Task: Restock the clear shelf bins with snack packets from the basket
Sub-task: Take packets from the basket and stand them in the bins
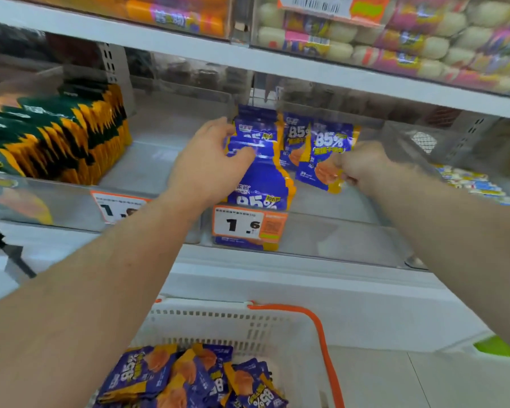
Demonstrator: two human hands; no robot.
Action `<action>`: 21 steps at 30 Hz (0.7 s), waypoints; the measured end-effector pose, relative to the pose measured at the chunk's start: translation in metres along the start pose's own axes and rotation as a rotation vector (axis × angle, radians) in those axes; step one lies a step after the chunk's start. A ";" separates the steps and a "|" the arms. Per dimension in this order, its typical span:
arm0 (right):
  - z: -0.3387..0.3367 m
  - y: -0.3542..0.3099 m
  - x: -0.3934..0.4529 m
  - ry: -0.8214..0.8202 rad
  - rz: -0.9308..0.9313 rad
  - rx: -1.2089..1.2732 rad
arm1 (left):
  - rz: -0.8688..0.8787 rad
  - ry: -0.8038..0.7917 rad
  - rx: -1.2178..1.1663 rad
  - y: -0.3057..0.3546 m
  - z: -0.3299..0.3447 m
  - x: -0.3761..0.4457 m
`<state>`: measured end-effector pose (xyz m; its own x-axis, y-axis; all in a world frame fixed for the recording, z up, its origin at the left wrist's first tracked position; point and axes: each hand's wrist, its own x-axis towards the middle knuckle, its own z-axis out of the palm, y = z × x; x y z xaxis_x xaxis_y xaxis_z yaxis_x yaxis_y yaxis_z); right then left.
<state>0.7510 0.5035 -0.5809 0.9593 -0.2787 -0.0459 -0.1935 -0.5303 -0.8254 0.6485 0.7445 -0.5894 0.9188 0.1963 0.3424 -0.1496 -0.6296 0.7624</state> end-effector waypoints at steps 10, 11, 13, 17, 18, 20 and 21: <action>0.057 -0.014 0.061 0.009 -0.031 -0.239 | -0.003 0.056 -0.001 -0.005 0.004 0.001; 0.061 -0.015 0.061 0.014 -0.033 -0.248 | 0.002 0.057 0.003 -0.006 0.003 0.000; 0.065 -0.014 0.061 0.041 -0.059 -0.308 | 0.007 0.056 0.001 -0.006 0.003 0.001; 0.068 -0.013 0.057 0.100 -0.075 -0.362 | 0.009 0.050 0.002 -0.006 0.005 0.001; 0.068 -0.013 0.057 0.106 -0.076 -0.365 | 0.016 0.051 0.003 -0.007 0.006 0.001; 0.065 -0.010 0.059 0.102 -0.053 -0.365 | 0.024 0.051 0.006 -0.007 0.005 0.001; 0.063 -0.010 0.060 0.092 -0.043 -0.372 | 0.024 0.047 0.005 -0.007 0.004 0.001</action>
<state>0.8236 0.5426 -0.6114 0.9488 -0.3121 0.0489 -0.2316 -0.7925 -0.5642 0.6522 0.7459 -0.5964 0.8970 0.2156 0.3859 -0.1696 -0.6384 0.7508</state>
